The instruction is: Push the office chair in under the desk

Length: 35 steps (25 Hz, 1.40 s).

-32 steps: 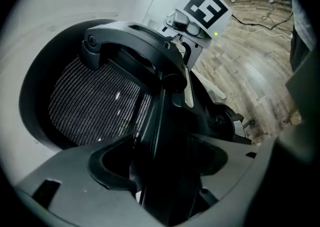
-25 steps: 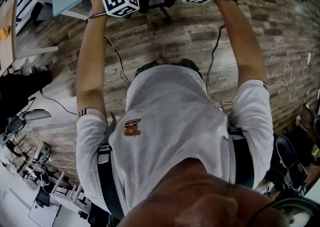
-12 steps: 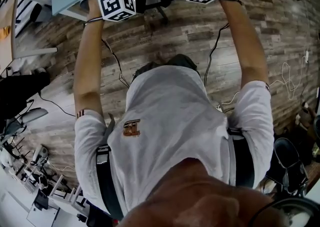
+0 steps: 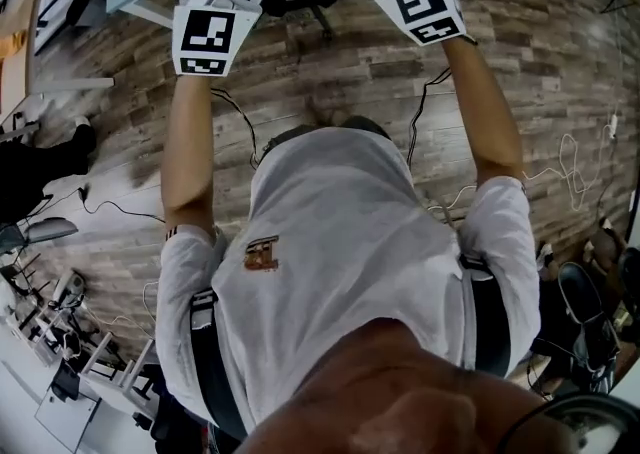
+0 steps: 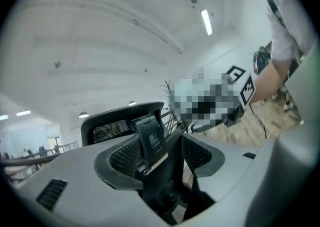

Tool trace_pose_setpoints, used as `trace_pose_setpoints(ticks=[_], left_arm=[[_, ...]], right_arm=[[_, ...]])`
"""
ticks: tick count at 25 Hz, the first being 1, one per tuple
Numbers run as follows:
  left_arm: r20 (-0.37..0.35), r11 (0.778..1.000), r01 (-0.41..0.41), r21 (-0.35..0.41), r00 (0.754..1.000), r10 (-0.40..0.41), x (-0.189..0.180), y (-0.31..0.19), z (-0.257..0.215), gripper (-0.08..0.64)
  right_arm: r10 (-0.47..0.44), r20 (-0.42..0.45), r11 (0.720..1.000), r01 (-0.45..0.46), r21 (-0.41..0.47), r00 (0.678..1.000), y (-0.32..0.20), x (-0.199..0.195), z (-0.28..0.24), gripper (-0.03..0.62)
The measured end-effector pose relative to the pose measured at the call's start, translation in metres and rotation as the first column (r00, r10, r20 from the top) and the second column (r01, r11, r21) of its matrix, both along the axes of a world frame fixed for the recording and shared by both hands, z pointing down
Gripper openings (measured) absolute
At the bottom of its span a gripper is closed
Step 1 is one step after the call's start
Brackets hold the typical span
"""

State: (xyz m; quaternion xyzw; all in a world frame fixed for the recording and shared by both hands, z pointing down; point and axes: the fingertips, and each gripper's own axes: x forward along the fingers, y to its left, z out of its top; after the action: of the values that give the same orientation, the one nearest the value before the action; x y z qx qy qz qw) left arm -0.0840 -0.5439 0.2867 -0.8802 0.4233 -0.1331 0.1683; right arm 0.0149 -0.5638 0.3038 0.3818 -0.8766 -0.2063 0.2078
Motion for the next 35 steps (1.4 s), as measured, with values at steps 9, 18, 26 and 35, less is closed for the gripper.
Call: trace_pose_setpoints(ticks=[9,18,26,35], left_arm=[[-0.357,1.0,-0.011,-0.026,0.934,0.001,0.021,0.061,-0.03,0.116],[-0.439,0.999,0.018,-0.045,0.898,-0.036,0.017,0.074,-0.032,0.02],[-0.419,0.998,-0.014,-0.061,0.908,-0.012,0.022,0.073,-0.023,0.02],[-0.418,0.996,-0.053,-0.065,0.908,0.021,0.026,0.074,-0.016,0.02]], right_arm=[[-0.115,0.441,0.985,0.161,-0.067,0.89,0.073,-0.006,-0.033,0.064],[-0.17,0.585,0.96,0.267,-0.084,0.793,0.092,-0.02,-0.037,0.037],[-0.162,0.595,0.96,0.265,-0.09,0.787,0.094,-0.027,-0.034,0.035],[-0.145,0.583,0.961,0.253,-0.108,0.799,0.098,-0.028,-0.027,0.035]])
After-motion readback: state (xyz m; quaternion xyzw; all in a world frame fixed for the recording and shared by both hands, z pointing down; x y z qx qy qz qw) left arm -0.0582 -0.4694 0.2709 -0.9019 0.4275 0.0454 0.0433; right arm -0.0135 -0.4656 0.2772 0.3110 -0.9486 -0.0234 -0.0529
